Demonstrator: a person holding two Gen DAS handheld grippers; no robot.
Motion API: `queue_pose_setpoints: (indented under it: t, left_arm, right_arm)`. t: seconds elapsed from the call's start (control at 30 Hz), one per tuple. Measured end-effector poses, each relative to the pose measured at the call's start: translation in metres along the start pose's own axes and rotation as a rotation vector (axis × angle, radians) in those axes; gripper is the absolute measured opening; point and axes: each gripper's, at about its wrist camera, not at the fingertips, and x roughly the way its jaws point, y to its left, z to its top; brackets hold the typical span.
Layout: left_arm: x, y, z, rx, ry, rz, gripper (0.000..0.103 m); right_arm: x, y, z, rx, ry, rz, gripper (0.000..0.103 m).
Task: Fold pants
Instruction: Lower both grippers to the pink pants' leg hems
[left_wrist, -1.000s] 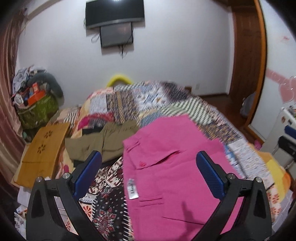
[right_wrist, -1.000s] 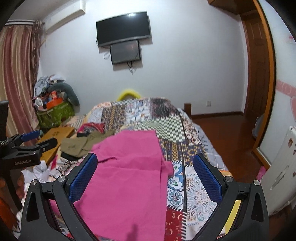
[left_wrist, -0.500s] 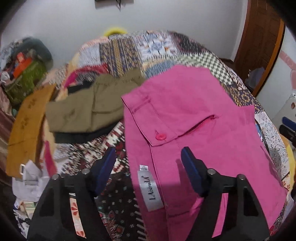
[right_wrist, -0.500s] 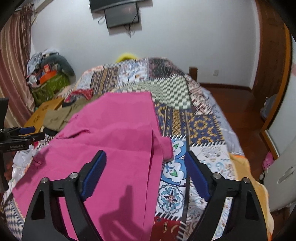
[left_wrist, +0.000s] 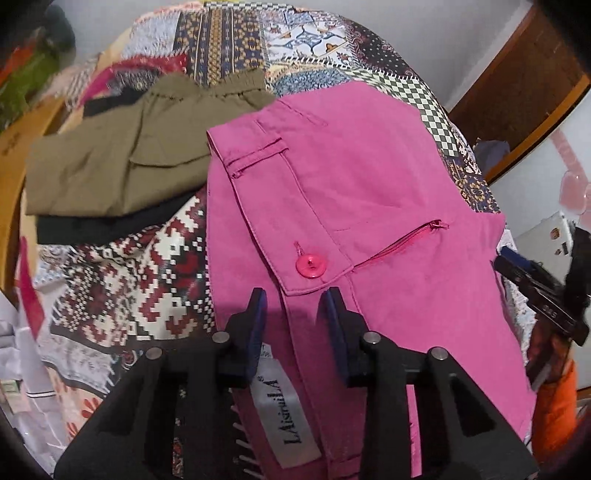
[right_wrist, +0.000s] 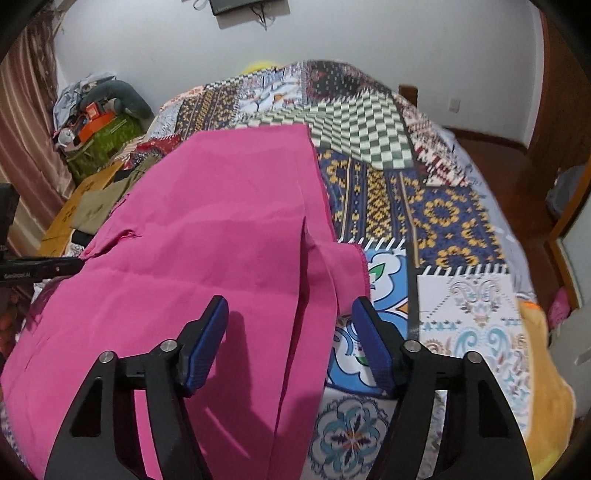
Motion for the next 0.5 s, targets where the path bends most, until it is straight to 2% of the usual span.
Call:
queue_pose_setpoints:
  t: [0.07,0.1,0.17,0.23,0.3,0.37,0.4,0.5]
  left_arm:
    - [0.001,0.002,0.001,-0.003,0.008,-0.013,0.03]
    - [0.001,0.002,0.001,-0.005,0.01,-0.021,0.025]
    - [-0.001,0.0,0.001,0.002,0.007,-0.023,0.021]
    - [-0.002,-0.004,0.001,0.026,-0.005,0.009,0.018]
    - [-0.003,-0.009,0.0,0.054,-0.021,0.043,0.014]
    - [-0.003,-0.012,-0.001,0.077,-0.031,0.073,0.012]
    - [-0.004,-0.014,-0.002,0.093,-0.035,0.092,0.01]
    - [-0.003,-0.017,-0.006,0.138,-0.041,0.133,0.009]
  right_arm:
    - [0.008,-0.005,0.002,0.037,0.027,0.04,0.059]
    - [0.011,-0.007,0.003,0.046,0.036,0.053,0.058]
    - [0.017,-0.01,0.003,0.056,0.059,0.067,0.049]
    - [0.022,-0.009,0.002,0.058,0.076,0.09,0.037]
    - [0.024,-0.006,0.002,0.05,0.079,0.102,0.029]
    - [0.024,-0.002,0.002,0.017,0.078,0.088,0.02]
    - [0.026,-0.001,0.003,-0.001,0.08,0.071,0.012]
    - [0.031,-0.001,0.0,-0.031,0.094,0.049,0.006]
